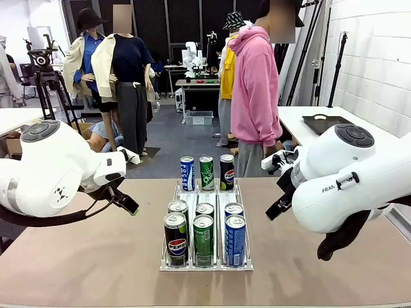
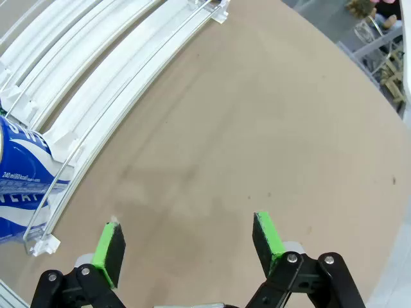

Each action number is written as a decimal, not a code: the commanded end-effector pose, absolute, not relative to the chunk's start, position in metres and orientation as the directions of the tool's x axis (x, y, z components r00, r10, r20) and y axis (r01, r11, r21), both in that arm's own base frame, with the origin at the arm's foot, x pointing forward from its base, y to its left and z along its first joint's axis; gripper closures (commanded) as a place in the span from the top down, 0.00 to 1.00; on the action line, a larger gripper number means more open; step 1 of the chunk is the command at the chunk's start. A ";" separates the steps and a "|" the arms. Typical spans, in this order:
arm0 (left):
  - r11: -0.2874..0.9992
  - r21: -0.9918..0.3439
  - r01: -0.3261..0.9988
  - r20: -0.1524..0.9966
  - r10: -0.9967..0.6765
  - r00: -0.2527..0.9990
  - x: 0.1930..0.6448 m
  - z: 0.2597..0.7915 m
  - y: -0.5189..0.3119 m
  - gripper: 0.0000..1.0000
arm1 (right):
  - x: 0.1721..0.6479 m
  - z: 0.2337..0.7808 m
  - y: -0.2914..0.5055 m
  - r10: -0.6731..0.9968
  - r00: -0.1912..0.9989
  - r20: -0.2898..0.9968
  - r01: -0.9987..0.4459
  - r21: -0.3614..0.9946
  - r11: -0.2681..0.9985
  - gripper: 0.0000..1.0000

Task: Retrieve and hand over the desired beverage to the person.
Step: Pick up a can of the same type that the person held from the Automatic Can Dispenser.

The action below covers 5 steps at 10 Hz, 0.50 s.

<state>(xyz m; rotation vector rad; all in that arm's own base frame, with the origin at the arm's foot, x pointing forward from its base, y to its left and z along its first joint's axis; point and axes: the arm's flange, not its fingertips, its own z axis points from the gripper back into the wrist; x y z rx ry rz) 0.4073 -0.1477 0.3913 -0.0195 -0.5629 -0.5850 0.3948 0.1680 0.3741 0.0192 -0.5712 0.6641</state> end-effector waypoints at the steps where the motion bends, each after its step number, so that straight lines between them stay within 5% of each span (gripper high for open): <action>1: 0.839 0.140 0.526 0.512 -0.516 0.687 0.408 0.393 -0.146 1.00 | 0.395 0.374 0.168 0.576 0.641 0.507 -0.587 -0.160 0.794 1.00; 5: 0.839 0.140 0.526 0.512 -0.516 0.687 0.408 0.393 -0.146 1.00 | 0.395 0.374 0.168 0.576 0.641 0.507 -0.587 -0.160 0.794 1.00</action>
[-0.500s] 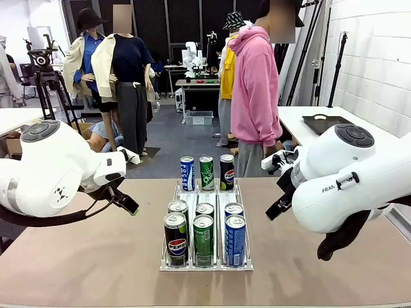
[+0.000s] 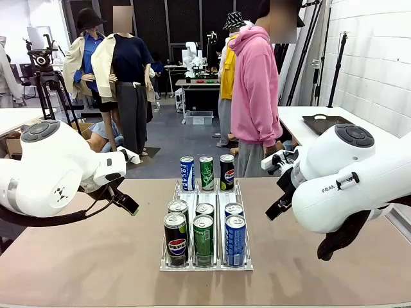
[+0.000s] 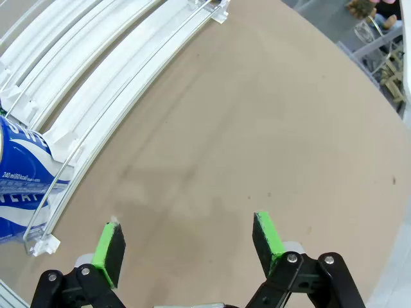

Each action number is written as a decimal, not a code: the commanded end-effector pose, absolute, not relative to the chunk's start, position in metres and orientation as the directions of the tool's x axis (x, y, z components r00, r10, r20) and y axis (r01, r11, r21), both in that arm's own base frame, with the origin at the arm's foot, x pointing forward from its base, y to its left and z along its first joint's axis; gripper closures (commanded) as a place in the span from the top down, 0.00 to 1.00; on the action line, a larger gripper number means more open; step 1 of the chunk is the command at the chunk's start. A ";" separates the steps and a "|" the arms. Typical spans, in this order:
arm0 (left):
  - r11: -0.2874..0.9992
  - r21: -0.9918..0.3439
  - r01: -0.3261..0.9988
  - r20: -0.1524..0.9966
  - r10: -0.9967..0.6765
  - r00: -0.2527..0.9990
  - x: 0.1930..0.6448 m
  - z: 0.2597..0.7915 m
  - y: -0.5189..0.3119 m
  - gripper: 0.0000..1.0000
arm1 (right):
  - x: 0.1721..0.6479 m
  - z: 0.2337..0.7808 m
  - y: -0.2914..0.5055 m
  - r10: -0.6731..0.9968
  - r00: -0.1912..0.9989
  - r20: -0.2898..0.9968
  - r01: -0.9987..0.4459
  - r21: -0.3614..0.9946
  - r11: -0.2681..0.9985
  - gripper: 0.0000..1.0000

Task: Retrieve and hand over the desired beverage to the person.
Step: Pick up a can of the same type that the person held from the Automatic Can Dispenser.

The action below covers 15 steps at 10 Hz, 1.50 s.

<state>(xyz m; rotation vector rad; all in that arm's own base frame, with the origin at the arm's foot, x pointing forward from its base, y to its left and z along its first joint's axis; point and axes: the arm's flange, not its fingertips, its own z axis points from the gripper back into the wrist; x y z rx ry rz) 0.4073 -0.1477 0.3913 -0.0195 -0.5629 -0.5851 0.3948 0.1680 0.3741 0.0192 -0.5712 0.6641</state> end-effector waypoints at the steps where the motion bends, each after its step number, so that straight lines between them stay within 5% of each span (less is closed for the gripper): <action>1: 0.839 0.140 0.526 0.512 -0.516 0.687 0.408 0.393 -0.146 1.00 | 0.395 0.374 0.168 0.576 0.641 0.507 -0.587 -0.160 0.794 1.00; 12: 0.838 0.138 0.528 0.508 -0.518 0.688 0.407 0.391 -0.148 1.00 | 0.395 0.374 0.168 0.577 0.640 0.507 -0.587 -0.161 0.793 1.00; 15: 0.818 0.034 0.575 0.499 -0.512 0.699 0.418 0.459 -0.137 1.00 | 0.402 0.421 0.147 0.534 0.686 0.494 -0.585 -0.062 0.809 1.00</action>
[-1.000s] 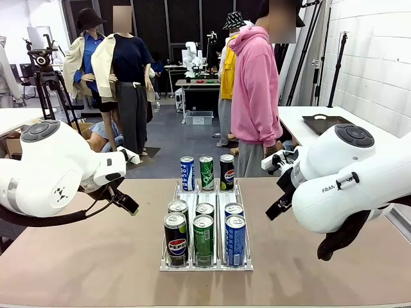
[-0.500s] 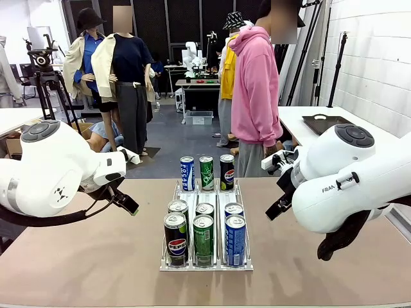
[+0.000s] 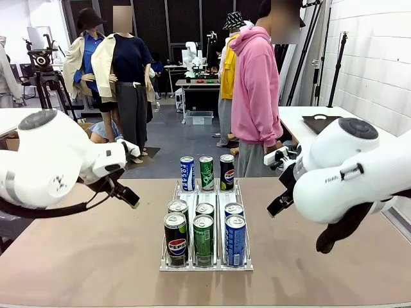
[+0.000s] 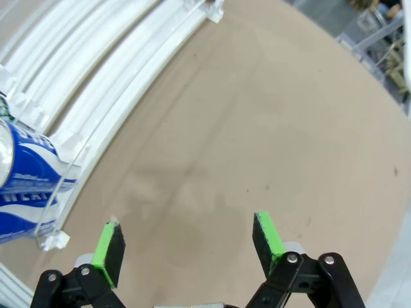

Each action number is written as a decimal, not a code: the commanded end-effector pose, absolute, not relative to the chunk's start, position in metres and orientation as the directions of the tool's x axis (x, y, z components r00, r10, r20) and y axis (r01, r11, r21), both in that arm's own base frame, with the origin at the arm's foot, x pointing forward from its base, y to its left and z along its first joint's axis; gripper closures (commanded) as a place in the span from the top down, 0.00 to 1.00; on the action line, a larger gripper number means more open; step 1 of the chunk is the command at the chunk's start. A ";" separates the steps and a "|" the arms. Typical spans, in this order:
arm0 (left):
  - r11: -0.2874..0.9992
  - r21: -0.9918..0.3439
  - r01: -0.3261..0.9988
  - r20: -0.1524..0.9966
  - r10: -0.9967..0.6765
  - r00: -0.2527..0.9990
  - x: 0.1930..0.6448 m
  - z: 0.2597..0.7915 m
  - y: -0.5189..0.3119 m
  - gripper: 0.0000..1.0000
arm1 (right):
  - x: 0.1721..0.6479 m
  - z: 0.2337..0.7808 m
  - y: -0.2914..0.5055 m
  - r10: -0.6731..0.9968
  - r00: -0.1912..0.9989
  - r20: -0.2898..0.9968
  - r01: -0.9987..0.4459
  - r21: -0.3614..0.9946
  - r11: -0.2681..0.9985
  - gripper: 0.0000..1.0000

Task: Retrieve and hand over the desired beverage to the person.
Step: Pick up a can of the same type that the person held from the Automatic Can Dispenser.

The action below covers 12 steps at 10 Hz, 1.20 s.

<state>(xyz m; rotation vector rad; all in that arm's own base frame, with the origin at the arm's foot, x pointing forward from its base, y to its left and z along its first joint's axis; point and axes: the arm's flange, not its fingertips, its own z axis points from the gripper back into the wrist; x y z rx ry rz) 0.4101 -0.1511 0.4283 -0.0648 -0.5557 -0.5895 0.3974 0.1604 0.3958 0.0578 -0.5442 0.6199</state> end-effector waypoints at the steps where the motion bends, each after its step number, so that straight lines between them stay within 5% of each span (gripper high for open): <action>1: 0.804 -0.030 0.594 0.466 -0.515 0.720 0.426 0.482 -0.130 1.00 | 0.409 0.441 0.139 0.544 0.692 0.475 -0.604 -0.033 0.797 1.00; 3: 0.768 -0.240 0.593 0.328 -0.511 0.794 0.448 0.535 -0.098 1.00 | 0.428 0.485 0.110 0.539 0.738 0.406 -0.620 0.094 0.779 1.00; 4: 0.779 -0.317 0.540 0.331 -0.443 0.833 0.457 0.549 -0.077 1.00 | 0.430 0.505 0.090 0.484 0.757 0.438 -0.607 0.197 0.770 1.00; 7: 0.552 -0.702 0.451 0.426 -0.182 0.886 0.455 0.552 -0.009 1.00 | 0.419 0.519 0.030 0.272 0.774 0.572 -0.606 0.546 0.578 1.00; 10: 0.436 -0.802 0.408 0.473 0.047 0.880 0.439 0.537 0.066 1.00 | 0.412 0.533 -0.050 0.053 0.805 0.591 -0.580 0.763 0.286 1.00; 12: 0.362 -0.856 0.368 0.452 0.179 0.874 0.437 0.513 0.121 1.00 | 0.421 0.516 -0.097 -0.036 0.838 0.545 -0.526 0.823 0.214 1.00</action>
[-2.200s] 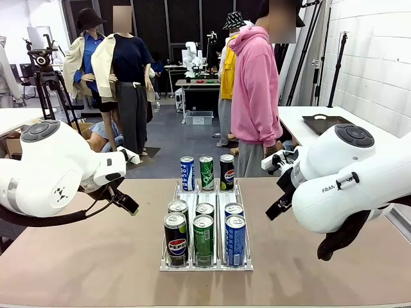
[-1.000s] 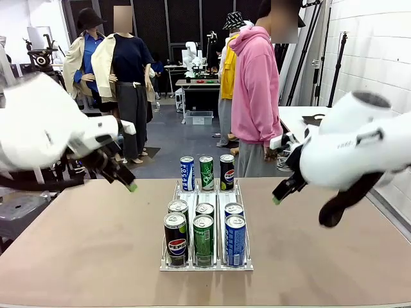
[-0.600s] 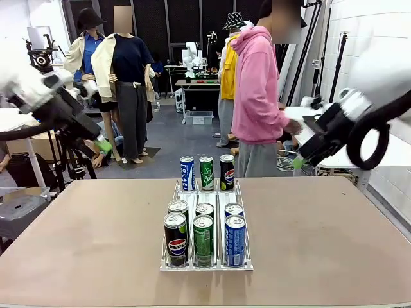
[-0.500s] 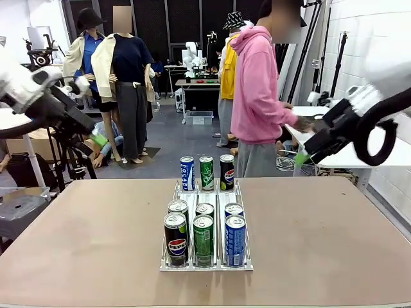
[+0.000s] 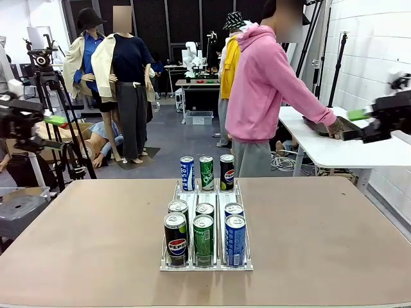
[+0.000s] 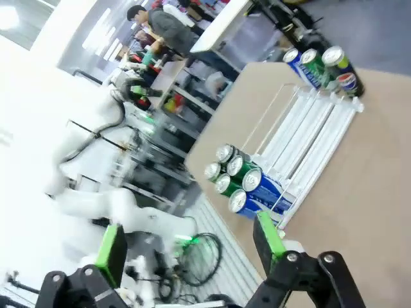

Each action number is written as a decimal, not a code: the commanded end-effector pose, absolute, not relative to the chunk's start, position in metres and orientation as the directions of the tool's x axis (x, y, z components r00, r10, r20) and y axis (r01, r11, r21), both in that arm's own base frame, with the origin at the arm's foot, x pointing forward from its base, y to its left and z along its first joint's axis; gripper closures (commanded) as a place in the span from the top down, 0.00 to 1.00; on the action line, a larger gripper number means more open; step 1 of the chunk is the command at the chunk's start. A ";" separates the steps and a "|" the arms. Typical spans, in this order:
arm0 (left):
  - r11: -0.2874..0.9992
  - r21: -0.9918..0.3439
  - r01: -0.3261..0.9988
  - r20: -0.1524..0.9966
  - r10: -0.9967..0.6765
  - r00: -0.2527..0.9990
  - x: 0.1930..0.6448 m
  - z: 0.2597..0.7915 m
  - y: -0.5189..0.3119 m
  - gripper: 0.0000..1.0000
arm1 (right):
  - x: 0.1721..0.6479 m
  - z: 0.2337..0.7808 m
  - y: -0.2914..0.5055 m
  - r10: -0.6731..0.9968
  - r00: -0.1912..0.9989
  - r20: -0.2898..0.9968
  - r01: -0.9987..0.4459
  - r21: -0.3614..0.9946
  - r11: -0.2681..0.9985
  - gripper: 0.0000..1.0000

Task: Retrieve and hand over the desired beverage to the person.
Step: Pick up a can of the same type that the person held from the Automatic Can Dispenser.

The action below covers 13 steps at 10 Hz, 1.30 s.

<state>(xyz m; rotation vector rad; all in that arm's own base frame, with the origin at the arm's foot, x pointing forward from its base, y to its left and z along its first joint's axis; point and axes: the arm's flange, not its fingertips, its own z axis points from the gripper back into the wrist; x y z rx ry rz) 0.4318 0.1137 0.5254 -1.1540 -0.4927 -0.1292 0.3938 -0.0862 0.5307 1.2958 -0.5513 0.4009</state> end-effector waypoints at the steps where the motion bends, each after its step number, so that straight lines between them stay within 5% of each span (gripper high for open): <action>1: 0.332 -0.871 0.361 0.443 0.215 0.870 0.437 0.506 0.136 1.00 | 0.422 0.506 -0.114 -0.056 0.843 0.535 -0.519 0.836 0.176 1.00; 13: 0.318 -0.895 0.313 0.404 0.284 0.870 0.437 0.496 0.162 1.00 | 0.414 0.488 -0.145 -0.099 0.838 0.536 -0.521 0.841 0.146 1.00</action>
